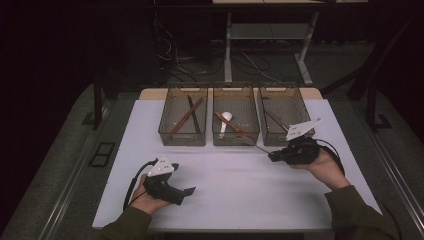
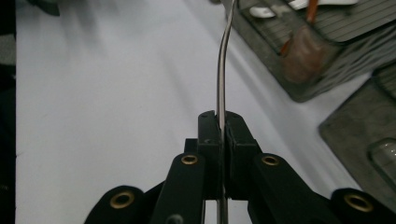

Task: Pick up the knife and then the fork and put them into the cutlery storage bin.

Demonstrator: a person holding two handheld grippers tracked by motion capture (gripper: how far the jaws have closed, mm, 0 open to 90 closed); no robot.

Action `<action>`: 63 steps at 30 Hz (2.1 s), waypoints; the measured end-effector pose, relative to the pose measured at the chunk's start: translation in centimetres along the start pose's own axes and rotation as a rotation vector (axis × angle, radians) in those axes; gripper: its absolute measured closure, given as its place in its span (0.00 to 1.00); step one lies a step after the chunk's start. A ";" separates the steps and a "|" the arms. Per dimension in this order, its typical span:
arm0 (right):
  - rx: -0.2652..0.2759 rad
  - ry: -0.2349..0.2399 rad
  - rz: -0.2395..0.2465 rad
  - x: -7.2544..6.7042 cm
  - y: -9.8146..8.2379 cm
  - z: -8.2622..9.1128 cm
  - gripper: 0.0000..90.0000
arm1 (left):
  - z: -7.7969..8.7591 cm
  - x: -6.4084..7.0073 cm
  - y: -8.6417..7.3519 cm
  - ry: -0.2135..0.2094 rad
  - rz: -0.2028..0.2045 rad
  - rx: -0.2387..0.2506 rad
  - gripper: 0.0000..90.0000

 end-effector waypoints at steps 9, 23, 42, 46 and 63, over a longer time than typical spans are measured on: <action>0.035 -0.083 -0.056 1.8 0.6 2.0 0.96 | 0.0 0.0 0.0 0.011 -0.005 0.003 0.00; 0.094 -0.210 -0.154 4.7 1.5 4.6 0.96 | 0.0 0.0 0.1 0.009 -0.014 0.019 0.00; 0.026 -0.396 -0.311 9.4 0.7 3.7 0.96 | 0.0 -0.2 0.1 0.002 -0.007 0.022 0.00; 0.002 -0.407 -0.366 11.0 0.3 3.2 0.96 | 0.0 -0.1 0.1 0.002 -0.007 0.024 0.00; -0.186 -0.404 -0.460 14.4 0.0 -0.4 0.96 | -0.1 0.0 0.0 -0.016 -0.005 0.013 0.00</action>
Point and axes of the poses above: each handheld gripper's, and its own axes: z roughly backward along the jaws, y roughly out of its top, x roughly to its right, the point moved 2 cm from there along -z, roughly forward along the jaws, and after that the axes turned 8 degrees about z, right-handed, at the moved point
